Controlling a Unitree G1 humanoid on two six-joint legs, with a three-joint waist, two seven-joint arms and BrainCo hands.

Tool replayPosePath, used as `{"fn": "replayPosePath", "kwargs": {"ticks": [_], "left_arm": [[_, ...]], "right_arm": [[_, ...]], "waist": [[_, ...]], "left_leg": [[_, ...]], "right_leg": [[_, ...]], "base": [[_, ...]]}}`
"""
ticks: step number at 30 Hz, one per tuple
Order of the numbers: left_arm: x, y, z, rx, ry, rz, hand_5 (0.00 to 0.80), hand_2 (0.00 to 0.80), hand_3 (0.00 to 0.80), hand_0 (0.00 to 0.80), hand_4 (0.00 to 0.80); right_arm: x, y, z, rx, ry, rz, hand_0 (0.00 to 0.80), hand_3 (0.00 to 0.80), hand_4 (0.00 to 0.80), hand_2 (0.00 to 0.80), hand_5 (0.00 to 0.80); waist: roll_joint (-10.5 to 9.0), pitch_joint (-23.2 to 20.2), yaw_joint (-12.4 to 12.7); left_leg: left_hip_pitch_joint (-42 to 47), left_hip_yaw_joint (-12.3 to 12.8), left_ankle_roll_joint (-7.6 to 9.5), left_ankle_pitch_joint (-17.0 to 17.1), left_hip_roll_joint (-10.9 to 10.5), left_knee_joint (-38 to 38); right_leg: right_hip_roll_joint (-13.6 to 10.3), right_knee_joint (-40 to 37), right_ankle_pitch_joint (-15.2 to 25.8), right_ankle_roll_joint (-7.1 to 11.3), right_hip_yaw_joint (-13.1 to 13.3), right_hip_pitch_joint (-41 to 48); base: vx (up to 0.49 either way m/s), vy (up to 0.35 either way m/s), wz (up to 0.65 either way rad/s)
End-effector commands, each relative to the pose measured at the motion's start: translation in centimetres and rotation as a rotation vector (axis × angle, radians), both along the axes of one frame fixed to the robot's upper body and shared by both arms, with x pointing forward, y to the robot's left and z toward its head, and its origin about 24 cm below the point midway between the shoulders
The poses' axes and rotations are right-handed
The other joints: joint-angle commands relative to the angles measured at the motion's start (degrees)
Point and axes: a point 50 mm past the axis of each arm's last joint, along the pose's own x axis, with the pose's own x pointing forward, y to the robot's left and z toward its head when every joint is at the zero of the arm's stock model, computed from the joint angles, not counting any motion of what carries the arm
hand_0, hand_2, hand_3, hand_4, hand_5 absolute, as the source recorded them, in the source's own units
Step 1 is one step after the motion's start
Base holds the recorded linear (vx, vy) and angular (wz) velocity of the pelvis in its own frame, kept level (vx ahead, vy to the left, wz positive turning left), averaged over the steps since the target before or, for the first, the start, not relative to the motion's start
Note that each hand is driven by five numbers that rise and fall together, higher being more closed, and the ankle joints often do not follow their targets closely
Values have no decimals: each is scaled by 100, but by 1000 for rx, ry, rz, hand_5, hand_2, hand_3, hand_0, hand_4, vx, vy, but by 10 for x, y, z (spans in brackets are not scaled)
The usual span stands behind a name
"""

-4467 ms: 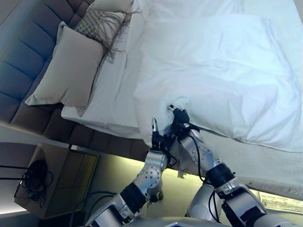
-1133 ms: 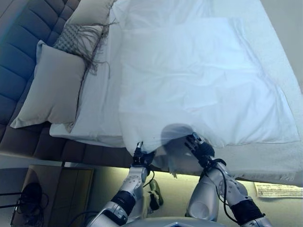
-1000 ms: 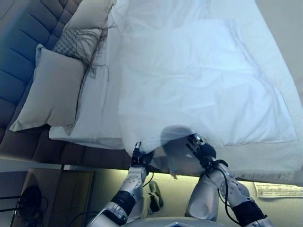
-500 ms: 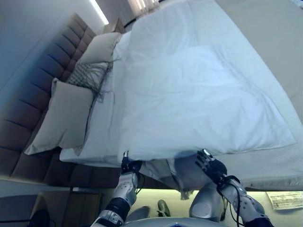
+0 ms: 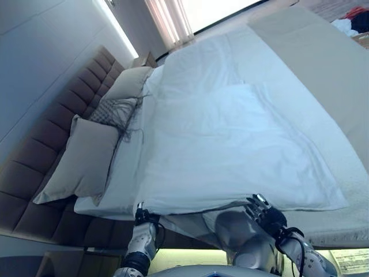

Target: Make the bed neatly

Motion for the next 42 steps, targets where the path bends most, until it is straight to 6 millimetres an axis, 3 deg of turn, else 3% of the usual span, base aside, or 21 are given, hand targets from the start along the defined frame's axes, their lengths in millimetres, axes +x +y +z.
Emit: {"fn": "replayPosePath", "kwargs": {"ticks": [1,6,14,21,31,37,42], "left_arm": [[2,130,29,365,-68,188,800,800,800,800,800],[-13,193,47,525,4,95,800,800,800,800,800],[-46,280,93,807,252,-40,800,800,800,800,800],[-61,322,135,887,307,15,800,800,800,800,800],[-63,338,159,879,290,77,800,800,800,800,800],[-40,333,167,873,190,43,800,800,800,800,800],[-7,321,175,887,76,4,800,800,800,800,800]], "right_arm": [[16,-16,18,0,-125,-49,0,0,0,0,0],[10,-27,13,7,-125,-66,0,0,0,0,0],[4,-25,9,23,-128,-92,0,0,0,0,0],[-2,-24,4,34,-120,-137,0,0,0,0,0],[0,-19,1,62,-115,-177,0,0,0,0,0],[-13,-15,-23,-30,33,-126,0,0,0,0,0],[-41,-38,-51,-227,220,-218,0,0,0,0,0]], "waist": [[-227,-235,-105],[-218,-402,-35],[-205,-616,64],[-160,-670,141],[-219,-688,225],[-299,-711,276],[-344,-622,343]], "left_leg": [[-41,-213,-43,319,179,2],[-27,-194,-28,318,178,-134],[3,-252,7,232,36,-248],[-63,-294,19,189,5,-230],[-121,-353,-5,97,11,-170],[-179,-326,-46,72,47,-143],[-237,-271,-72,27,121,-84]], "right_leg": [[120,-2938,1929,282,-401,1533],[194,-3118,1967,295,-478,1663],[215,-3256,1978,386,-585,1836],[261,-3326,1976,431,-594,1856],[334,-3274,1851,485,-552,1830],[412,-3282,1826,518,-557,1782],[479,-3382,1812,528,-612,1780]], "base": [[-73,11,-1],[-47,-12,-1],[-4,-1,5],[-26,-12,11],[-54,-43,-1],[-39,-56,9],[-51,-53,13]]}}
